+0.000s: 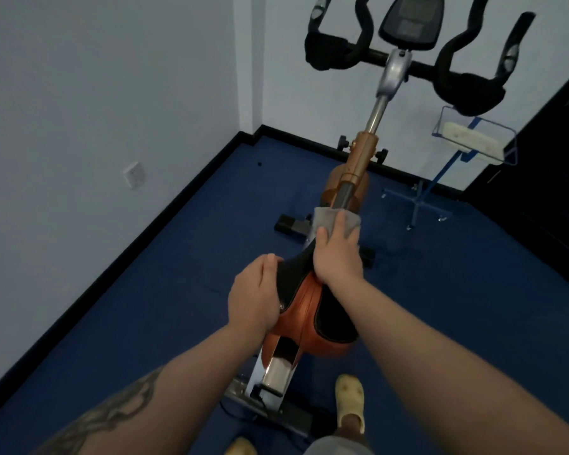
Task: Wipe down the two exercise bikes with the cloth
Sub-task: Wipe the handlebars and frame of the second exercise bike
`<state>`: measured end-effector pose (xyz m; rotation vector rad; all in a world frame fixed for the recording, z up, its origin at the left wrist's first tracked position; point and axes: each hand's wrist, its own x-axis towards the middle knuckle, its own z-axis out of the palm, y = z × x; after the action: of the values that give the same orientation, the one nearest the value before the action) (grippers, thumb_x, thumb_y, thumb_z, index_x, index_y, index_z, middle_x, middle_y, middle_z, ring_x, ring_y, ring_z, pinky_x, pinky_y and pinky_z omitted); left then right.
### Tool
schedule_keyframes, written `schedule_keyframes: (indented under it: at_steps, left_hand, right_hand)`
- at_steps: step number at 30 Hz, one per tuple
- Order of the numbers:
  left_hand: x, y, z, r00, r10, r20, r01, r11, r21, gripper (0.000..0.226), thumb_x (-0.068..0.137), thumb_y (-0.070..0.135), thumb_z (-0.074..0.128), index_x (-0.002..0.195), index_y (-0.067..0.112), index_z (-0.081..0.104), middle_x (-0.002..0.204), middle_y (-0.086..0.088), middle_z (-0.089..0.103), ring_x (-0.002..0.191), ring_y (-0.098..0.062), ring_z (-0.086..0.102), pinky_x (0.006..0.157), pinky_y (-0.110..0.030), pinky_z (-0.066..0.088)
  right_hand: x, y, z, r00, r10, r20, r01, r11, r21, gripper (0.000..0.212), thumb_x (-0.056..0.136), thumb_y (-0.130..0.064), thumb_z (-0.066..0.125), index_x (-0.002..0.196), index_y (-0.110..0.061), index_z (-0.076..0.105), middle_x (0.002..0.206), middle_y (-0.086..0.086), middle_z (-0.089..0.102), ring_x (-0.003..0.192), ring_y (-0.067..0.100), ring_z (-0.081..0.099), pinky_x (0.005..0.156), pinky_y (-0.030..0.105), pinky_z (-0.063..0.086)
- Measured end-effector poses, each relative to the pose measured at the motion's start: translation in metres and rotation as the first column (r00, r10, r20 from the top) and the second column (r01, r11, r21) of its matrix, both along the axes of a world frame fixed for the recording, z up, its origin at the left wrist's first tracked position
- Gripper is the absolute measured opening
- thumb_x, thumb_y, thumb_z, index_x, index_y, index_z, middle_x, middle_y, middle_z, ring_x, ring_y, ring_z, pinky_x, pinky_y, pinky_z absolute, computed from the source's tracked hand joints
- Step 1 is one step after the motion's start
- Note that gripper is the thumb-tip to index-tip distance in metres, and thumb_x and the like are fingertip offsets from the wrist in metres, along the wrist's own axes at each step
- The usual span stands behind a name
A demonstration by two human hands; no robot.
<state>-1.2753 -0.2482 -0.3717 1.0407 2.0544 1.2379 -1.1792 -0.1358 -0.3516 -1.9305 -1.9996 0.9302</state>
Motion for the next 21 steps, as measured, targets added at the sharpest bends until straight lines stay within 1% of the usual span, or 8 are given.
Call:
schedule_keyframes:
  at_steps: [3,6,9,12,15,18,20,21]
  left_hand:
    - [0.0,-0.002,-0.001,0.993,0.061,0.1,-0.064,0.998,0.026,0.047,0.106,0.036,0.029,0.102,0.022,0.073,0.093,0.005,0.07,0.088,-0.006,0.062,0.078,-0.027,0.047]
    - [0.0,-0.002,-0.001,0.984,0.077,0.162,-0.083,0.996,0.029,0.052,0.106,0.041,0.024,0.103,0.023,0.073,0.094,-0.001,0.071,0.09,-0.014,0.064,0.085,-0.037,0.049]
    - [0.003,-0.005,-0.001,0.97,0.063,0.236,-0.08,0.995,0.061,0.055,0.103,0.048,0.022,0.091,0.023,0.069,0.089,-0.001,0.071,0.087,-0.015,0.065,0.086,-0.04,0.048]
    - [0.003,-0.01,0.0,0.963,-0.001,0.268,-0.022,0.996,0.084,0.06,0.098,0.054,0.019,0.115,0.018,0.065,0.108,-0.003,0.07,0.103,-0.015,0.063,0.098,-0.043,0.046]
    - [0.0,-0.018,-0.003,0.945,-0.132,0.298,0.093,0.985,0.143,0.058,0.1,0.056,0.024,0.104,0.018,0.068,0.095,-0.002,0.073,0.09,-0.015,0.068,0.088,-0.042,0.053]
    - [-0.005,-0.022,0.0,0.935,-0.222,0.277,0.187,0.971,0.146,0.048,0.101,0.052,0.027,0.104,0.028,0.069,0.098,0.006,0.073,0.094,-0.01,0.068,0.087,-0.037,0.053]
    - [-0.008,-0.021,0.002,0.941,-0.233,0.246,0.205,0.97,0.134,0.043,0.1,0.047,0.027,0.104,0.031,0.067,0.098,0.008,0.072,0.094,-0.007,0.067,0.087,-0.034,0.053]
    - [-0.009,-0.02,0.003,0.945,-0.235,0.227,0.212,0.97,0.121,0.039,0.101,0.042,0.028,0.104,0.031,0.066,0.098,0.007,0.071,0.093,-0.006,0.066,0.088,-0.033,0.053]
  right_hand:
    - [-0.002,-0.006,-0.001,0.951,0.207,0.232,-0.24,0.963,0.125,0.049,0.104,-0.04,0.018,0.151,-0.03,0.022,0.162,0.009,-0.008,0.148,0.036,-0.005,0.119,0.05,0.009]
    - [0.0,-0.04,-0.001,0.813,0.419,0.404,-0.54,0.803,0.253,0.049,0.103,-0.038,0.014,0.147,-0.028,0.033,0.163,0.002,0.007,0.148,0.032,-0.007,0.119,0.052,0.004]
    - [0.009,-0.078,0.002,0.805,0.496,0.325,-0.584,0.76,0.286,0.049,0.104,-0.042,0.015,0.152,-0.034,0.018,0.162,-0.008,0.005,0.149,0.02,-0.01,0.121,0.041,-0.003]
    - [0.033,-0.105,0.001,0.761,0.551,0.342,-0.644,0.701,0.305,0.054,0.101,-0.048,0.012,0.153,-0.039,0.001,0.161,-0.013,-0.007,0.148,0.015,-0.014,0.119,0.036,-0.012]
    - [0.063,-0.107,0.001,0.715,0.658,0.235,-0.698,0.657,0.285,0.057,0.099,-0.054,0.021,0.151,-0.045,0.0,0.159,-0.023,-0.011,0.146,0.004,-0.014,0.12,0.033,-0.008]
    - [0.082,-0.099,0.007,0.716,0.696,0.048,-0.674,0.672,0.308,0.056,0.094,-0.06,0.043,0.146,-0.043,0.03,0.159,-0.024,-0.003,0.146,-0.001,-0.001,0.119,0.025,0.01]
    - [0.083,-0.1,0.01,0.74,0.668,0.075,-0.644,0.673,0.364,0.047,0.09,-0.062,0.049,0.13,-0.038,0.053,0.159,-0.019,0.004,0.144,-0.001,0.011,0.111,0.019,0.024]
    - [0.081,-0.102,0.012,0.76,0.642,0.103,-0.618,0.663,0.423,0.041,0.09,-0.059,0.051,0.12,-0.033,0.062,0.157,-0.013,0.019,0.141,0.003,0.022,0.107,0.019,0.03]
